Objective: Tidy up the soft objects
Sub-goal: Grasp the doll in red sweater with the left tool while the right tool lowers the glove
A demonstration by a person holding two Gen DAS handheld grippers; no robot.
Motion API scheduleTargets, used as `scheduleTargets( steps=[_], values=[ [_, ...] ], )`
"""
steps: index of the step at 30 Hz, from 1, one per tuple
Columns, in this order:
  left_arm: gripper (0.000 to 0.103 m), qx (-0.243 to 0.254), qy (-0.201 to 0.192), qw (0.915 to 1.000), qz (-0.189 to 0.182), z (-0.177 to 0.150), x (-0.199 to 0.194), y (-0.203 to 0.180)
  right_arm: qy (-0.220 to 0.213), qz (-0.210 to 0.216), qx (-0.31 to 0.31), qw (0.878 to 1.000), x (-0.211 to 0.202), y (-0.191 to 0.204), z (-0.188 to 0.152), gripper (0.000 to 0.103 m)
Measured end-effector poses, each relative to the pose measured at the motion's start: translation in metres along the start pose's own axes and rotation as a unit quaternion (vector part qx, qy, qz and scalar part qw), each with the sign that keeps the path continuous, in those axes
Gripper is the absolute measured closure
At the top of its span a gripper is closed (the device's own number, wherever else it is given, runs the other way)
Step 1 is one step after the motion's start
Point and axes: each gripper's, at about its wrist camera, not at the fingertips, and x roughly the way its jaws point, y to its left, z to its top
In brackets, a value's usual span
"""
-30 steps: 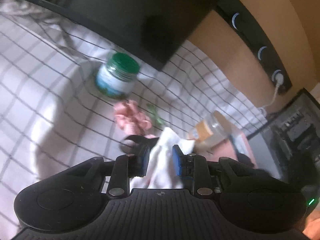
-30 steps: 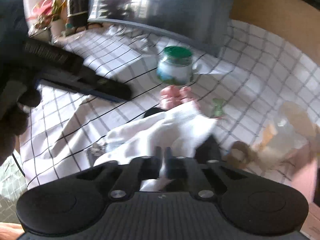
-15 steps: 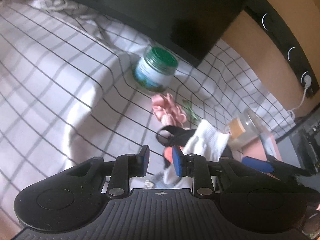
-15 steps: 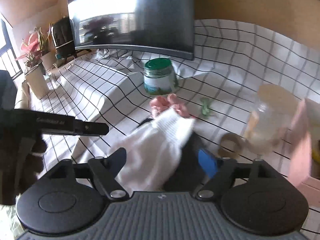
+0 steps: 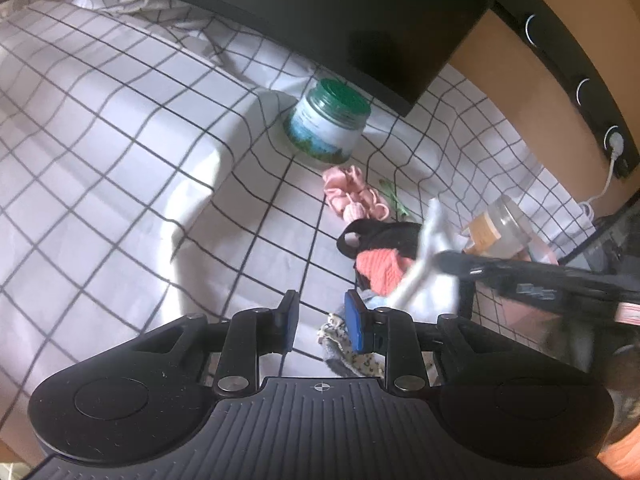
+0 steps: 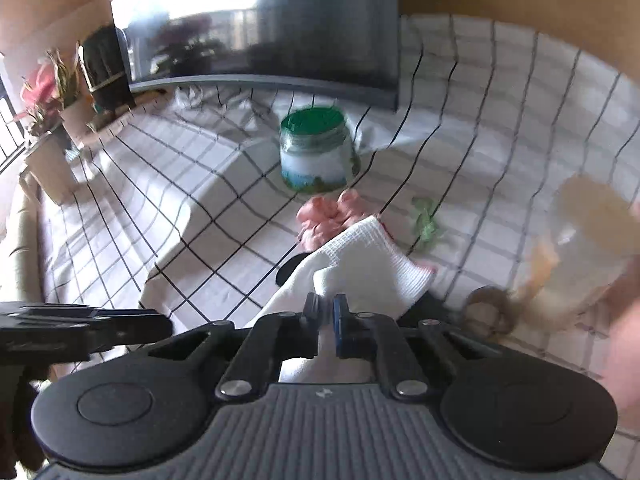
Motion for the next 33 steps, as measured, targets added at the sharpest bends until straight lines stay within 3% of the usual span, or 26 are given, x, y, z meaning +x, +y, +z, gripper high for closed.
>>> scheduleTargets(
  steps=[4,8,13,19,20,22,23,24,27,29,33],
  values=[
    [0.075,0.019,0.009,0.9997,-0.016,0.004,0.014,-0.013,-0.019,-0.007,0.002,1.000,-0.040,-0.020,-0.006,0.099],
    [0.075,0.047,0.004,0.9986,-0.025,0.009,0.022,-0.031,-0.005,-0.017,0.007,1.000,-0.072,-0.049,-0.020,0.099],
    [0.075,0.064,-0.014,0.9978,-0.009,0.014,0.025,-0.044,0.031,-0.060,-0.004,0.998,-0.087,-0.081,-0.060,0.099],
    [0.075,0.060,-0.003,0.9979,0.026,0.008,0.039,-0.048,0.073,-0.095,0.007,0.993,-0.085,-0.098,-0.098,0.098],
    [0.075,0.053,-0.005,0.9980,0.033,0.006,0.039,-0.047,0.072,-0.088,0.011,0.993,-0.087,-0.099,-0.101,0.094],
    [0.075,0.040,-0.011,0.9984,0.038,0.005,0.040,-0.042,0.065,-0.080,0.006,0.995,-0.091,-0.098,-0.103,0.073],
    [0.075,0.035,-0.012,0.9987,0.035,0.004,0.040,-0.039,0.057,-0.080,-0.001,0.995,-0.095,-0.094,-0.102,0.054],
    [0.075,0.029,-0.012,0.9990,0.032,0.003,0.039,-0.038,0.045,-0.080,-0.009,0.996,-0.099,-0.090,-0.101,0.044],
    [0.075,0.025,-0.004,0.9997,0.001,-0.001,0.035,-0.041,0.027,-0.060,-0.038,0.997,-0.103,-0.076,-0.094,0.043],
    [0.075,0.056,-0.008,0.9984,-0.007,-0.005,0.033,-0.055,0.026,-0.050,-0.058,0.997,-0.095,-0.065,-0.089,0.042],
    [0.075,0.135,-0.024,0.9897,0.041,-0.024,0.041,-0.091,0.049,-0.046,-0.062,0.996,-0.074,-0.050,-0.091,0.042]
  ],
)
